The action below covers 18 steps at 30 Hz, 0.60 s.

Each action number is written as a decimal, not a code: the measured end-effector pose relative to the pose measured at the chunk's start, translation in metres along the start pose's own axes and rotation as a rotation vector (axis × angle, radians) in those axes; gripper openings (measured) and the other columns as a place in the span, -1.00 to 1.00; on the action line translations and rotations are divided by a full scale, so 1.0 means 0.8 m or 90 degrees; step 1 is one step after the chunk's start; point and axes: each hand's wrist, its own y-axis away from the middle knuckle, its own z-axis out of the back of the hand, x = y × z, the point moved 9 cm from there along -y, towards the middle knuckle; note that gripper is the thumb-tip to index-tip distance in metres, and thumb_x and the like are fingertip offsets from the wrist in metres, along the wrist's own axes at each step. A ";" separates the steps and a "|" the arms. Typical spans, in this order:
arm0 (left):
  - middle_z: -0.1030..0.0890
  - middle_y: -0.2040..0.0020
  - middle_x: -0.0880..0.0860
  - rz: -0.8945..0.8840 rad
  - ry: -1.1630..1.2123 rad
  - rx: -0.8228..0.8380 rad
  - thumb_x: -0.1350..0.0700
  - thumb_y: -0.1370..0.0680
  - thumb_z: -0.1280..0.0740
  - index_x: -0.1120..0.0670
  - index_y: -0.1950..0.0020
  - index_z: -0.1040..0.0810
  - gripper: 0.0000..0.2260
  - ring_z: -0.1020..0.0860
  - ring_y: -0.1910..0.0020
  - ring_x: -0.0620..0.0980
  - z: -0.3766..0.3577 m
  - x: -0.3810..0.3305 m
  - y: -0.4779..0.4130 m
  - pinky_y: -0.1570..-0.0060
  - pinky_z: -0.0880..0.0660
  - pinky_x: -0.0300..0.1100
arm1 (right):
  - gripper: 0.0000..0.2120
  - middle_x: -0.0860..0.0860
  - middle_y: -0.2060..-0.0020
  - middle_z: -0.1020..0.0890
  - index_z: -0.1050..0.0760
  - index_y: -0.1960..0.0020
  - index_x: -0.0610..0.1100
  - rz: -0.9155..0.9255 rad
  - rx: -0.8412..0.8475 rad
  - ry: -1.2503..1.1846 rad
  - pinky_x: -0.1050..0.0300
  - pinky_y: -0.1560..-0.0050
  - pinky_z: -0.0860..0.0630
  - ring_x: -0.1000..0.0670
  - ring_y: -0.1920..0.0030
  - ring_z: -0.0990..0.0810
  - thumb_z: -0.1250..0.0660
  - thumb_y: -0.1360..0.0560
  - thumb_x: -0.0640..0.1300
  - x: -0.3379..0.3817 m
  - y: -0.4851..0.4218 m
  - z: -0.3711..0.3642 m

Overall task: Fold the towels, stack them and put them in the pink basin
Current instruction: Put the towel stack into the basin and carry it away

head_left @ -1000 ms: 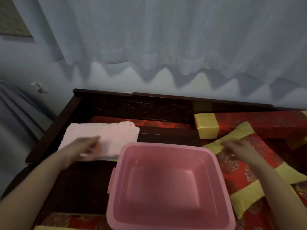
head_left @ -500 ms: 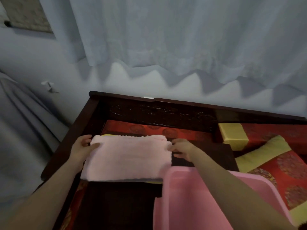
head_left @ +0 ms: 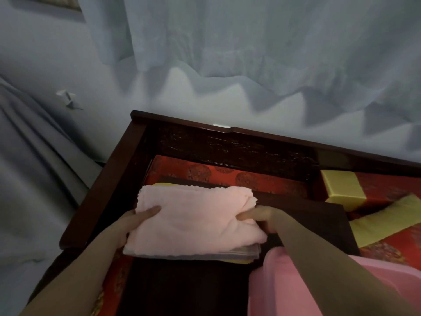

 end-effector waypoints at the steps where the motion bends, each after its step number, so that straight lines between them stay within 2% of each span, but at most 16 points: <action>1: -0.61 -0.10 0.16 0.001 -0.001 -0.007 -0.23 -0.07 -0.56 0.14 -0.33 -0.46 -0.09 -0.58 -0.03 0.18 0.003 -0.001 0.002 -0.01 -0.53 0.01 | -0.25 -0.16 -0.19 -0.58 -0.57 -0.18 -0.16 -0.010 0.000 -0.009 -0.21 -0.27 -0.44 -0.18 -0.21 -0.53 -0.68 -0.01 -0.13 0.001 0.003 -0.002; 3: -0.60 -0.11 0.18 -0.001 -0.004 -0.014 -0.18 -0.11 -0.57 0.18 -0.32 -0.46 -0.13 -0.56 -0.03 0.19 0.006 -0.006 0.002 -0.01 -0.52 0.01 | -0.14 -0.17 -0.17 -0.60 -0.57 -0.17 -0.18 -0.039 0.000 -0.018 -0.20 -0.27 -0.45 -0.19 -0.20 -0.55 -0.70 0.13 -0.16 -0.003 0.004 -0.003; 4: -0.60 -0.09 0.19 0.002 -0.006 -0.016 -0.14 -0.15 -0.57 0.20 -0.32 -0.46 -0.17 -0.56 -0.02 0.19 0.007 -0.007 0.001 0.00 -0.51 0.01 | -0.14 -0.18 -0.15 -0.61 -0.58 -0.16 -0.18 -0.051 0.013 -0.025 -0.20 -0.26 -0.46 -0.19 -0.18 -0.56 -0.69 0.14 -0.16 -0.005 0.002 -0.006; 7: -0.61 0.05 0.17 0.026 -0.001 0.012 -0.02 -0.32 -0.54 0.21 -0.28 -0.48 -0.38 -0.56 0.06 0.16 0.004 -0.009 0.012 0.13 -0.51 -0.04 | -0.41 -0.17 -0.06 -0.67 -0.63 -0.10 -0.15 -0.050 0.026 -0.023 -0.17 -0.24 -0.49 -0.18 -0.12 -0.61 -0.59 -0.07 -0.14 -0.001 0.008 -0.014; 11: -0.62 0.03 0.14 -0.020 0.055 0.042 0.05 -0.39 -0.49 0.08 -0.25 -0.49 -0.54 -0.58 0.06 0.15 -0.001 -0.019 0.032 0.22 -0.50 -0.08 | -0.60 -0.19 -0.05 -0.68 -0.66 -0.04 -0.15 0.000 0.041 -0.050 -0.11 -0.23 -0.50 -0.20 -0.13 -0.62 -0.53 -0.22 -0.12 0.011 0.022 -0.027; 14: -0.63 -0.07 0.10 -0.102 0.073 0.061 0.01 -0.31 -0.55 -0.03 -0.24 -0.46 -0.46 -0.60 -0.02 0.13 0.001 -0.037 0.050 0.15 -0.53 -0.05 | -0.53 -0.22 -0.04 -0.68 -0.63 -0.09 -0.21 0.096 0.032 -0.112 -0.14 -0.16 -0.55 -0.23 -0.10 -0.63 -0.54 -0.19 -0.16 0.032 0.034 -0.029; 17: -0.64 -0.07 0.08 -0.160 0.099 0.057 0.04 -0.34 -0.54 -0.01 -0.20 -0.50 -0.53 -0.60 -0.03 0.11 0.008 -0.063 0.084 0.10 -0.53 -0.06 | -0.46 -0.16 -0.01 -0.70 -0.52 -0.21 -0.17 0.194 0.009 -0.149 -0.13 -0.10 -0.59 -0.16 -0.03 -0.68 -0.54 -0.24 -0.19 0.057 0.061 -0.022; 18: -0.65 -0.05 0.08 -0.176 0.109 0.051 0.01 -0.30 -0.57 -0.01 -0.16 -0.52 -0.52 -0.61 -0.01 0.11 0.010 -0.075 0.097 0.11 -0.54 -0.06 | -0.46 -0.15 -0.01 -0.70 -0.51 -0.22 -0.15 0.223 0.004 -0.159 -0.13 -0.12 -0.58 -0.15 -0.02 -0.68 -0.54 -0.26 -0.18 0.065 0.073 -0.018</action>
